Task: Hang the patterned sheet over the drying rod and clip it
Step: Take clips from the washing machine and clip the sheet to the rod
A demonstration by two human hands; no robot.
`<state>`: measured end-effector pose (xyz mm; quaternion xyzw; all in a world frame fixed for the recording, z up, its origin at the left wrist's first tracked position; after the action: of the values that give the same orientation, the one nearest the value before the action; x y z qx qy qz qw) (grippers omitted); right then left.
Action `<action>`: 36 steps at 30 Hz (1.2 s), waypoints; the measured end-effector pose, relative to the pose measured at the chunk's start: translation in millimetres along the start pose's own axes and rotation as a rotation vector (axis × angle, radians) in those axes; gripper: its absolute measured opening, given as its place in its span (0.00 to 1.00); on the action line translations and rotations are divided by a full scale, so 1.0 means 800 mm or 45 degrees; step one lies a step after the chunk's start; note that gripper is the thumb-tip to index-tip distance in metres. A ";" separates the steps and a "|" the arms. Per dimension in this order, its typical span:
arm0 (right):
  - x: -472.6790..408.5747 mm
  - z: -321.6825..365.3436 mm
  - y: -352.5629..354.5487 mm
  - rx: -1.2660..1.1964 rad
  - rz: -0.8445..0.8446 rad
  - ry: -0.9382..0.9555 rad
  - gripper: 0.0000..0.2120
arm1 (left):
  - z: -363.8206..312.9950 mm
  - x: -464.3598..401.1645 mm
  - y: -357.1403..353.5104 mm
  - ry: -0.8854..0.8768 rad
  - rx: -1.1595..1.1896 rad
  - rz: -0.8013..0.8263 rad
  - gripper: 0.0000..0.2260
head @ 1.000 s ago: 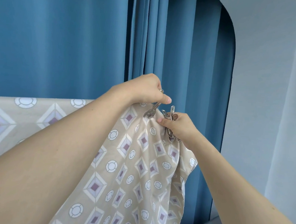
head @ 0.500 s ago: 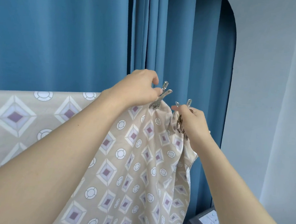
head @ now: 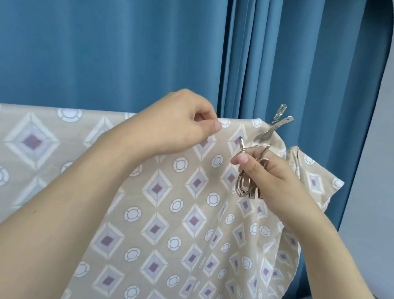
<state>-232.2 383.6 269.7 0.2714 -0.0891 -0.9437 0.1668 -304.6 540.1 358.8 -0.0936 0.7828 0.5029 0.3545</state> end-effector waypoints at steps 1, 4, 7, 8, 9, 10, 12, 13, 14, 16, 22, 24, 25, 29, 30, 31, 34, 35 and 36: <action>0.001 0.005 -0.009 0.079 0.007 0.034 0.17 | 0.005 0.006 0.005 0.039 0.019 0.001 0.08; 0.006 0.020 -0.043 0.301 0.026 0.149 0.10 | 0.018 0.022 0.019 0.125 0.032 0.051 0.10; 0.012 0.036 -0.084 0.466 0.045 0.246 0.13 | 0.032 0.043 0.038 0.170 0.040 0.084 0.11; 0.015 0.041 -0.099 0.485 0.060 0.262 0.14 | 0.036 0.051 0.046 0.179 0.051 0.092 0.11; 0.018 0.047 -0.112 0.491 0.071 0.274 0.14 | 0.041 0.059 0.055 0.188 0.057 0.102 0.11; 0.022 0.053 -0.126 0.492 0.073 0.285 0.15 | 0.046 0.067 0.064 0.199 0.058 0.113 0.11; 0.032 0.067 -0.148 0.490 0.044 0.306 0.16 | 0.054 0.085 0.082 0.215 0.055 0.131 0.12; 0.037 0.074 -0.158 0.484 0.027 0.309 0.17 | 0.057 0.093 0.092 0.215 0.055 0.142 0.12; 0.041 0.081 -0.169 0.477 0.017 0.310 0.18 | 0.058 0.101 0.101 0.211 0.057 0.153 0.12; 0.051 0.096 -0.191 0.485 0.001 0.331 0.21 | 0.061 0.117 0.119 0.196 0.054 0.173 0.10; 0.077 0.140 -0.256 0.449 -0.010 0.377 0.17 | 0.075 0.168 0.170 0.172 0.002 0.182 0.11; 0.082 0.153 -0.272 0.448 -0.032 0.397 0.12 | 0.085 0.185 0.190 0.185 0.004 0.135 0.11; 0.084 0.159 -0.279 0.436 -0.043 0.415 0.09 | 0.090 0.194 0.201 0.189 0.025 0.107 0.11; 0.078 0.166 -0.305 0.431 -0.049 0.482 0.06 | 0.110 0.227 0.236 0.235 0.128 -0.023 0.11; 0.074 0.168 -0.315 0.463 -0.049 0.502 0.07 | 0.116 0.237 0.247 0.253 0.138 -0.072 0.11; 0.071 0.171 -0.326 0.483 -0.045 0.516 0.08 | 0.121 0.246 0.258 0.267 0.146 -0.118 0.10; 0.070 0.183 -0.363 0.430 0.068 0.532 0.11 | 0.138 0.277 0.291 0.305 0.185 -0.249 0.10; 0.071 0.188 -0.377 0.394 0.118 0.533 0.12 | 0.143 0.288 0.301 0.307 0.199 -0.284 0.09; 0.074 0.193 -0.390 0.366 0.157 0.531 0.12 | 0.148 0.298 0.308 0.302 0.214 -0.311 0.09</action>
<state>-446.1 663.9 289.9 0.4752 -0.2024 -0.8330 0.1985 -548.6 808.6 353.2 -0.2166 0.8411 0.3743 0.3248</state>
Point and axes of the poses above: each hand's wrist, its own x-axis away from the middle knuckle, its own y-axis out of the back of the hand, z = x × y, the point moved 6 cm from there along -x, towards the middle knuckle, and after that the axes turned 9 degrees about -y, right-handed, at the moved point
